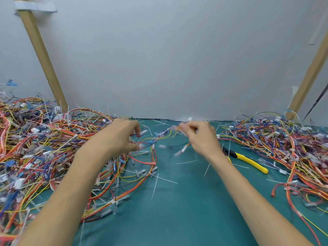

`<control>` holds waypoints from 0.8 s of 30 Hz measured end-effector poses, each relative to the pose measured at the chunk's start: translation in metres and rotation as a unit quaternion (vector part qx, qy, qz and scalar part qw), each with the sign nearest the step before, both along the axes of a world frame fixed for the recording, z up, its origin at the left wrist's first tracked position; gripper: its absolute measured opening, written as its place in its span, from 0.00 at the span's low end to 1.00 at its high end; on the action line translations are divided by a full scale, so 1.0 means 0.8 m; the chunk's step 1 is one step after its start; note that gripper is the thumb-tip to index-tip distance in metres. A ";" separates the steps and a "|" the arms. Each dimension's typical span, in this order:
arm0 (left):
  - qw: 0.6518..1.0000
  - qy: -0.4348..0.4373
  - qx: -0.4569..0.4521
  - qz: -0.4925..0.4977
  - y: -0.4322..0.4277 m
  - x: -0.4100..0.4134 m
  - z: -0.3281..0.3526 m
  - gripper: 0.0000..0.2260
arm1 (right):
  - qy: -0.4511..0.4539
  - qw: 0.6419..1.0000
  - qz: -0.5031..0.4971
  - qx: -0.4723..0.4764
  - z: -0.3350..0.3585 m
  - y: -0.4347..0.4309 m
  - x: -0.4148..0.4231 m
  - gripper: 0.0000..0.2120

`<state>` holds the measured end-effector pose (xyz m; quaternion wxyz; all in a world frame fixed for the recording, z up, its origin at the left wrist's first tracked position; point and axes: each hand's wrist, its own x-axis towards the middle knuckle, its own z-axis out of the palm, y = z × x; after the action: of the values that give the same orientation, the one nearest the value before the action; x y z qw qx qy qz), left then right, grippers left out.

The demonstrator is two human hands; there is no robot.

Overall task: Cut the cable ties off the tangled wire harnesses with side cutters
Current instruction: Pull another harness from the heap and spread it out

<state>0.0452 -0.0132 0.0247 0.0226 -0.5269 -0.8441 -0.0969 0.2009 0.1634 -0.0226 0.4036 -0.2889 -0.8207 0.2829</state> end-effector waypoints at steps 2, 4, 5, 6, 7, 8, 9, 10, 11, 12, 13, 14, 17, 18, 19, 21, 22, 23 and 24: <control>1.000 0.001 0.006 0.016 0.004 -0.002 -0.009 0.13 | -0.019 0.999 -0.011 -0.030 -0.003 0.004 0.001 0.15; 0.999 -0.008 0.032 0.032 0.008 -0.002 -0.015 0.09 | 0.047 0.997 -0.057 -0.030 0.001 0.010 0.004 0.18; 0.998 -0.013 0.050 0.036 0.010 -0.001 -0.015 0.07 | 0.076 0.994 -0.078 -0.021 0.002 0.013 0.006 0.21; 0.997 -0.016 0.067 0.038 0.011 -0.001 -0.015 0.06 | 0.084 0.992 -0.090 -0.009 0.003 0.014 0.006 0.22; 0.996 -0.015 0.079 0.038 0.011 -0.001 -0.015 0.06 | 0.069 0.994 -0.086 0.001 0.003 0.015 0.006 0.22; 0.995 -0.014 0.089 0.035 0.011 -0.002 -0.014 0.06 | 0.039 0.997 -0.072 -0.002 0.002 0.015 0.006 0.21; 0.995 -0.017 0.096 0.030 0.011 -0.004 -0.014 0.06 | 0.012 0.998 -0.053 -0.019 0.000 0.016 0.005 0.20; 0.994 -0.024 0.099 0.023 0.010 -0.005 -0.015 0.06 | 0.000 0.998 -0.038 -0.045 -0.002 0.018 0.005 0.20; 0.994 -0.034 0.098 0.016 0.009 -0.006 -0.015 0.05 | 0.007 0.997 -0.026 -0.070 -0.002 0.019 0.006 0.19; 0.995 -0.045 0.093 0.010 0.008 -0.008 -0.015 0.06 | 0.027 0.996 -0.017 -0.088 -0.001 0.020 0.006 0.18; 0.995 -0.054 0.086 0.005 0.007 -0.009 -0.014 0.07 | 0.051 0.994 -0.008 -0.096 0.001 0.020 0.007 0.18; 0.995 -0.059 0.082 0.000 0.006 -0.011 -0.014 0.08 | 0.071 0.993 -0.002 -0.093 0.003 0.020 0.007 0.16; 0.994 -0.058 0.093 -0.019 0.006 -0.013 -0.012 0.10 | 0.090 0.994 0.004 -0.055 0.009 0.015 0.007 0.15; 0.993 -0.056 0.099 -0.025 0.006 -0.013 -0.012 0.09 | 0.081 0.996 0.012 -0.044 0.010 0.012 0.006 0.15; 0.992 -0.054 0.105 -0.033 0.006 -0.013 -0.012 0.08 | 0.069 0.997 0.024 -0.037 0.011 0.009 0.006 0.14; 0.990 -0.053 0.115 -0.053 0.005 -0.012 -0.012 0.06 | 0.039 0.997 0.051 -0.031 0.010 0.002 0.003 0.12; 0.989 -0.056 0.117 -0.065 0.005 -0.010 -0.011 0.05 | 0.025 0.998 0.058 -0.029 0.009 0.000 0.002 0.11; 0.988 -0.060 0.115 -0.078 0.005 -0.008 -0.010 0.03 | 0.012 0.998 0.060 -0.027 0.008 -0.001 0.001 0.11; 0.988 -0.061 0.111 -0.091 0.006 -0.006 -0.009 0.03 | 0.005 0.998 0.059 -0.025 0.007 -0.002 0.000 0.11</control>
<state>0.0405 -0.0088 0.0175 0.0200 -0.5888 -0.7765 -0.2234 0.2007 0.1616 -0.0173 0.3827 -0.2487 -0.8272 0.3276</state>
